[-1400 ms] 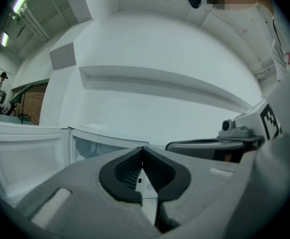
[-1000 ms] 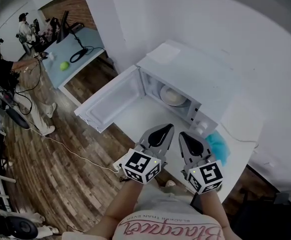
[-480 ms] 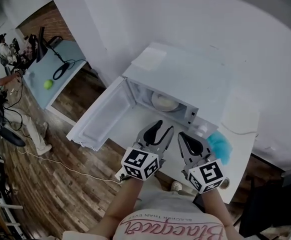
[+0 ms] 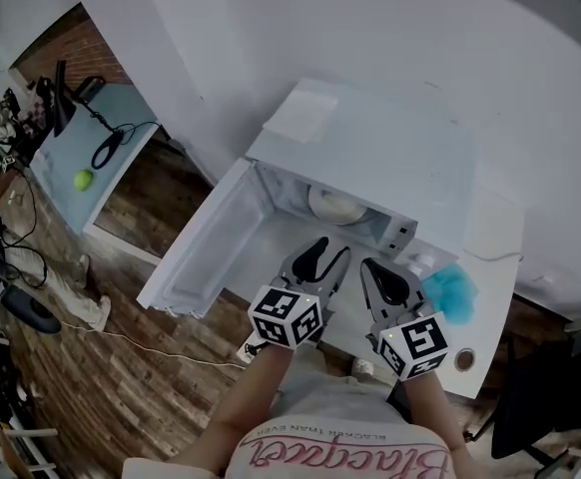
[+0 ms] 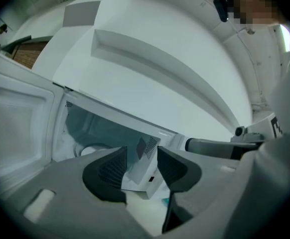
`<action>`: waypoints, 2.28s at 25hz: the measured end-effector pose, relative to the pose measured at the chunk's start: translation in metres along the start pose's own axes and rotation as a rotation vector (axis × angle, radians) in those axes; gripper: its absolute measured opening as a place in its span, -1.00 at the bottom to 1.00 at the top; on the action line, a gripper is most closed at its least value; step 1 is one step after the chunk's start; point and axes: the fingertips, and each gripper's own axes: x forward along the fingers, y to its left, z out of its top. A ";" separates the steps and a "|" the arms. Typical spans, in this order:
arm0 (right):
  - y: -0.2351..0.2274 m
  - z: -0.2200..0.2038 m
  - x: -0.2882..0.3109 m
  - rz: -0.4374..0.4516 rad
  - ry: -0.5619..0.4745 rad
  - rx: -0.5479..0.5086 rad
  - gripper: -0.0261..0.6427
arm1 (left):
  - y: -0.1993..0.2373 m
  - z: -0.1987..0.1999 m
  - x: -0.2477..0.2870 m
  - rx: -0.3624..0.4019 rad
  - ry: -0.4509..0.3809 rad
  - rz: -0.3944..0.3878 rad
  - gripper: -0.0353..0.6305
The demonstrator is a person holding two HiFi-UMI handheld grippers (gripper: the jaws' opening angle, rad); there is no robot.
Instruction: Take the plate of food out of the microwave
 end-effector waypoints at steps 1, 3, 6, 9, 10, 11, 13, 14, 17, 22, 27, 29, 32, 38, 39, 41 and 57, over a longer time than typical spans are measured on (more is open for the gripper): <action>0.001 -0.002 0.004 -0.006 0.005 0.002 -0.89 | 0.004 -0.003 0.003 -0.037 0.007 -0.015 -0.31; 0.002 -0.007 0.010 -0.017 0.018 0.007 -0.89 | 0.015 -0.009 0.008 -0.119 0.012 -0.035 -0.31; 0.003 -0.013 0.018 -0.035 0.039 0.015 -0.89 | 0.034 -0.020 0.017 -0.199 0.028 -0.028 -0.31; 0.001 -0.019 0.025 -0.053 0.054 0.027 -0.89 | 0.055 -0.032 0.027 -0.260 0.053 -0.003 -0.31; 0.000 -0.020 0.028 -0.059 0.057 0.032 -0.89 | 0.062 -0.037 0.030 -0.285 0.063 0.007 -0.31; -0.001 -0.021 0.031 -0.065 0.060 0.037 -0.89 | 0.069 -0.042 0.033 -0.309 0.074 0.015 -0.31; -0.003 -0.024 0.037 -0.078 0.067 0.045 -0.89 | 0.081 -0.053 0.041 -0.355 0.101 0.029 -0.31; -0.004 -0.025 0.039 -0.085 0.070 0.049 -0.89 | 0.086 -0.058 0.044 -0.379 0.115 0.035 -0.31; -0.005 -0.029 0.046 -0.097 0.081 0.055 -0.89 | 0.098 -0.071 0.054 -0.448 0.152 0.052 -0.31; -0.006 -0.036 0.053 -0.115 0.105 0.061 -0.89 | 0.116 -0.085 0.067 -0.551 0.188 0.086 -0.31; -0.010 -0.041 0.059 -0.137 0.125 0.068 -0.89 | 0.134 -0.100 0.076 -0.686 0.215 0.155 -0.31; -0.012 -0.044 0.062 -0.142 0.135 0.070 -0.89 | 0.139 -0.102 0.080 -0.737 0.213 0.175 -0.31; -0.015 -0.047 0.065 -0.148 0.145 0.077 -0.89 | 0.145 -0.104 0.085 -0.789 0.214 0.203 -0.31; -0.017 -0.055 0.067 -0.163 0.171 0.079 -0.89 | 0.153 -0.108 0.091 -0.872 0.263 0.299 -0.31; -0.017 -0.056 0.066 -0.165 0.176 0.079 -0.89 | 0.154 -0.109 0.091 -0.875 0.282 0.319 -0.31; -0.018 -0.057 0.066 -0.171 0.181 0.080 -0.89 | 0.155 -0.111 0.093 -0.855 0.326 0.356 -0.31; -0.017 -0.055 0.066 -0.146 0.198 0.056 -0.89 | 0.150 -0.104 0.085 -0.852 0.332 0.296 -0.66</action>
